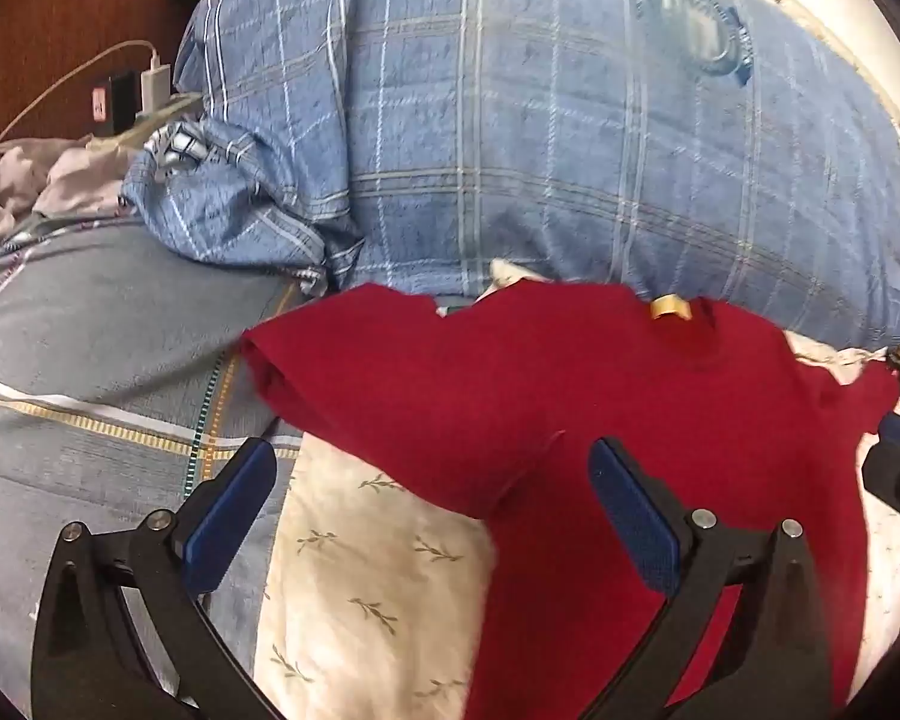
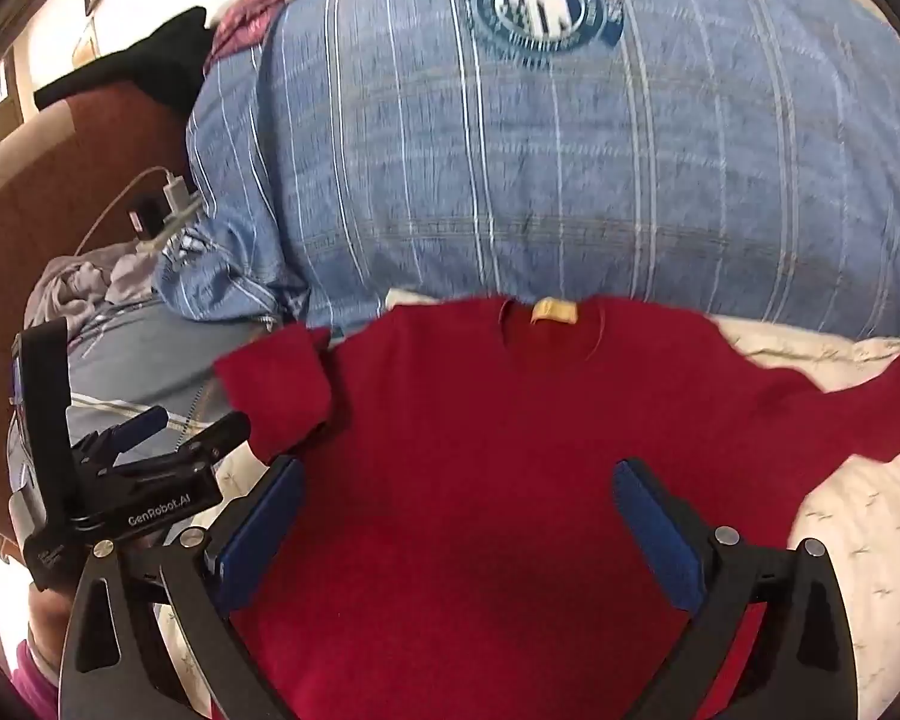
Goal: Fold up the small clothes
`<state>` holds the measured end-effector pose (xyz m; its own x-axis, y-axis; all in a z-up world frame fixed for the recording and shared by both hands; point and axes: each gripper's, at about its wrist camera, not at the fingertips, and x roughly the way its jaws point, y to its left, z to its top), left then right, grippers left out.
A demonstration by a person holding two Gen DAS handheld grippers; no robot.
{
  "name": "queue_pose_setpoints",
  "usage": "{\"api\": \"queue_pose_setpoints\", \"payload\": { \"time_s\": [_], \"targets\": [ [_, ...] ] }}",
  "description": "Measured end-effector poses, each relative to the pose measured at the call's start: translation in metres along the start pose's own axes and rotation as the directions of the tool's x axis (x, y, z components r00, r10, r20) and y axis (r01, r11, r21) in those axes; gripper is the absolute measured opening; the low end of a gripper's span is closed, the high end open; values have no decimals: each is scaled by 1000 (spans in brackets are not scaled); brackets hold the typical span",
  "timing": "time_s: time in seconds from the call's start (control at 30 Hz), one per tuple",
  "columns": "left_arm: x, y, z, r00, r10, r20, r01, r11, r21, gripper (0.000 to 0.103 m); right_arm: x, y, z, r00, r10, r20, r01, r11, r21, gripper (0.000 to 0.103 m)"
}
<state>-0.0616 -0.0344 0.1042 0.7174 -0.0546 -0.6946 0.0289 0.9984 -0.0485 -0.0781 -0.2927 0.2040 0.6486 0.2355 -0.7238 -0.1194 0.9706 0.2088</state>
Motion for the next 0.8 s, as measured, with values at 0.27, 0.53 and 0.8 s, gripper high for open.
{"api": "queue_pose_setpoints", "payload": {
  "time_s": [0.27,0.53,0.8],
  "targets": [
    [16,28,6,997,76,-30,-76,997,-26,103,46,12,-7,995,43,-87,-46,998,-32,78],
    [29,59,9,991,110,-74,-118,987,-113,103,77,20,-4,975,146,-170,-144,989,23,66],
    [32,61,12,992,106,-76,-114,987,-115,103,103,53,-5,966,201,-164,-207,978,-21,66]
  ]
}}
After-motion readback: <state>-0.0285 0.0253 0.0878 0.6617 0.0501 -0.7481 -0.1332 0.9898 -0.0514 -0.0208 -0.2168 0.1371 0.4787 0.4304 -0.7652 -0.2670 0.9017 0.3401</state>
